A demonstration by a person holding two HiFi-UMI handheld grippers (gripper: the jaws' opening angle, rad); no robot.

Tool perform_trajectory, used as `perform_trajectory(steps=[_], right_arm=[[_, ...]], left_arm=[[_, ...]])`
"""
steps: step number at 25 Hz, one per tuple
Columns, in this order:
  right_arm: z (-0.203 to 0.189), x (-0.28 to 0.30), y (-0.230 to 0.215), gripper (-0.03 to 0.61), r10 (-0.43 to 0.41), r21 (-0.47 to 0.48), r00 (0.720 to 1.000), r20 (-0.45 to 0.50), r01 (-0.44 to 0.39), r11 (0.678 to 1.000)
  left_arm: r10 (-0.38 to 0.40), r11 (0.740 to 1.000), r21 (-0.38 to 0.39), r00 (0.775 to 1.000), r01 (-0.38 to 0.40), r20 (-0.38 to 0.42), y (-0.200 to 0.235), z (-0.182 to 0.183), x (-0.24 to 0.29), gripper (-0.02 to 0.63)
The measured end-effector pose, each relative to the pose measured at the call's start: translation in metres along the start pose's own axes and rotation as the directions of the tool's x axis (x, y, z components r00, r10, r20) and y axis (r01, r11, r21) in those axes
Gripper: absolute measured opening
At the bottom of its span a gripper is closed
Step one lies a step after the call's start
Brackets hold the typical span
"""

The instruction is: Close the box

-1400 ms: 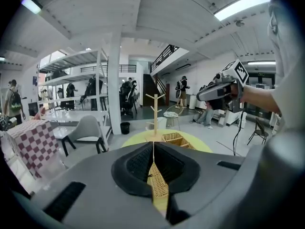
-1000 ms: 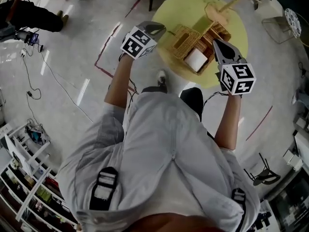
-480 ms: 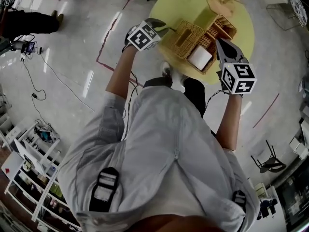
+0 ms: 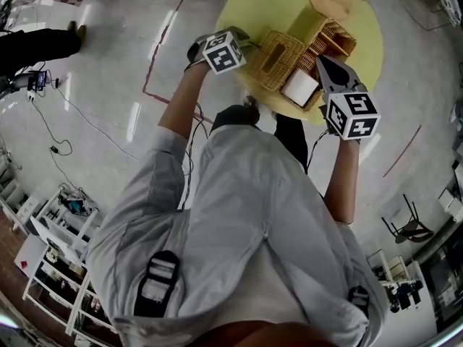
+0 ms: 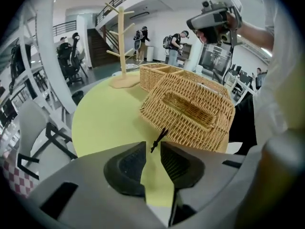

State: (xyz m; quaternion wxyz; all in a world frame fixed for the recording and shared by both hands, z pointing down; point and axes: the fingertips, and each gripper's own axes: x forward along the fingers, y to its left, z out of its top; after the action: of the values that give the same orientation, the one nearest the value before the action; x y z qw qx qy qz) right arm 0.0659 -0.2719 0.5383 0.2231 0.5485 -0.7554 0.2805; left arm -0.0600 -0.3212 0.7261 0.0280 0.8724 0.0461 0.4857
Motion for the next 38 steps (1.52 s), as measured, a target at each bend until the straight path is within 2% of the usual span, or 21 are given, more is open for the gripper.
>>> perform_trajectory(steps=[3, 6, 11, 17, 22, 24, 30, 33, 38], right_arm=[[-0.004, 0.003, -0.004, 0.018, 0.002, 0.006, 1.000, -0.015, -0.002, 1.000], [-0.010, 0.006, -0.007, 0.018, 0.003, 0.010, 1.000, -0.026, -0.002, 1.000], [-0.014, 0.004, -0.014, 0.018, 0.003, 0.020, 1.000, -0.030, -0.003, 1.000], [-0.006, -0.009, -0.024, 0.018, -0.013, 0.010, 0.999, 0.036, 0.012, 1.000], [-0.002, -0.032, -0.029, 0.018, 0.030, 0.036, 0.996, 0.084, -0.033, 0.999], [-0.001, -0.039, -0.030, 0.018, 0.048, 0.045, 0.994, 0.096, -0.053, 0.998], [-0.001, -0.068, -0.035, 0.018, 0.081, -0.020, 0.989, 0.121, -0.079, 0.997], [-0.003, -0.081, -0.040, 0.018, 0.104, -0.031, 0.984, 0.143, -0.100, 0.994], [0.005, -0.098, -0.044, 0.018, 0.147, -0.047, 0.974, 0.174, -0.141, 0.989]], left_arm=[[-0.008, 0.999, 0.042, 0.999, 0.009, -0.035, 0.001, -0.003, 0.013, 0.104], [-0.015, 0.999, 0.046, 0.999, 0.017, -0.043, 0.002, -0.005, 0.023, 0.080], [-0.008, 1.000, 0.003, 1.000, 0.008, -0.023, 0.003, -0.004, 0.027, 0.053], [0.021, 0.998, -0.054, 1.000, -0.021, 0.006, 0.003, 0.000, 0.017, 0.043], [0.067, 0.991, -0.120, 0.997, -0.061, 0.047, -0.007, 0.020, 0.001, 0.040], [0.098, 0.983, -0.158, 0.993, -0.087, 0.063, -0.009, 0.026, -0.007, 0.038], [0.203, 0.953, -0.246, 0.974, -0.174, 0.098, -0.024, 0.048, -0.041, 0.035], [0.280, 0.937, -0.254, 0.951, -0.241, 0.128, -0.026, 0.068, -0.068, 0.035], [0.362, 0.895, -0.324, 0.922, -0.305, 0.133, -0.039, 0.086, -0.101, 0.034]])
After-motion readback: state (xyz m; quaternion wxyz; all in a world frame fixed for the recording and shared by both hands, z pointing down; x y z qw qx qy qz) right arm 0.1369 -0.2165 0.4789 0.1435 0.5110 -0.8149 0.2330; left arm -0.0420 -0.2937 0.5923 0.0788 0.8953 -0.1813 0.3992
